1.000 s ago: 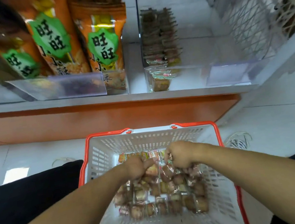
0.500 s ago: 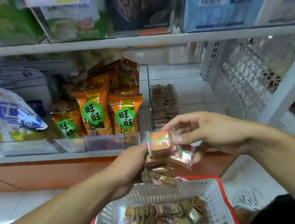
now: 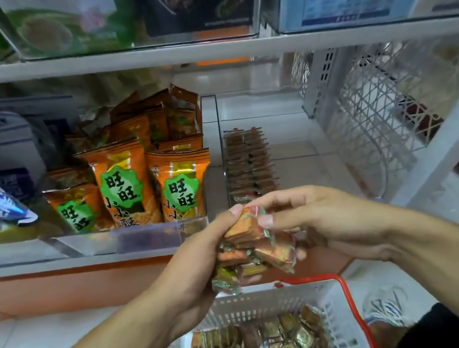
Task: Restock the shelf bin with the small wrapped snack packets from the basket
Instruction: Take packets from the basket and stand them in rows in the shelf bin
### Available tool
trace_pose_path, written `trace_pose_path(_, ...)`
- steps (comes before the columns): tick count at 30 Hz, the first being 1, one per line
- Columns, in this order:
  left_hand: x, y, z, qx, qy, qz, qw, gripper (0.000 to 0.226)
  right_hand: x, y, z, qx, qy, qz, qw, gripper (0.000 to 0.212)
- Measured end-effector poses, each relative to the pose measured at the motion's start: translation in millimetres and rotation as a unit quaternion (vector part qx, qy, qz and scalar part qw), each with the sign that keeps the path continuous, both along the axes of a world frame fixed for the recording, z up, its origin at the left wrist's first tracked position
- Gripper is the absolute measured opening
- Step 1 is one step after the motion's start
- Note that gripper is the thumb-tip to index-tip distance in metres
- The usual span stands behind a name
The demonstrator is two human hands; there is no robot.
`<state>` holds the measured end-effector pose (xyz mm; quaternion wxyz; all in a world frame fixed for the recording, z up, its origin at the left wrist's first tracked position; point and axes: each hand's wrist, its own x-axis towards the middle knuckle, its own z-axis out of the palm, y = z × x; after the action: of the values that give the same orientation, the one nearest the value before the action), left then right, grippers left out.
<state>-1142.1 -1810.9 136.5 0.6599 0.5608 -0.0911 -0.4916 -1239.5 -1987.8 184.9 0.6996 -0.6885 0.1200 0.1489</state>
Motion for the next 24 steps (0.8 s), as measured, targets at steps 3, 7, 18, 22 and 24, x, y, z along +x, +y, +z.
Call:
trace_pose_path(3,0,1,-3,0.004,0.053,0.028,0.998,0.048,-3,-3,1,-0.048,-0.047,0.021,0.998,0.068)
trace_pose_path(7,-2,7,-5,-0.031,0.104,0.039,0.993,0.031,-5,5,-5,-0.184,-0.145,-0.003,0.972,0.074)
trace_pose_path(18,4,1,3,-0.010,0.097,0.062,0.993,0.031,-12,2,-7,-0.299,-0.190,0.059,0.933,0.081)
trace_pose_path(22,-3,4,4,0.006,0.134,0.058,0.989,0.038,-16,3,-5,-0.351,-0.201,0.094,0.909,0.083)
trace_pose_path(24,-4,4,6,0.012,0.159,0.055,0.986,0.039,-17,6,-4,-0.363,-0.209,0.078,0.905,0.077)
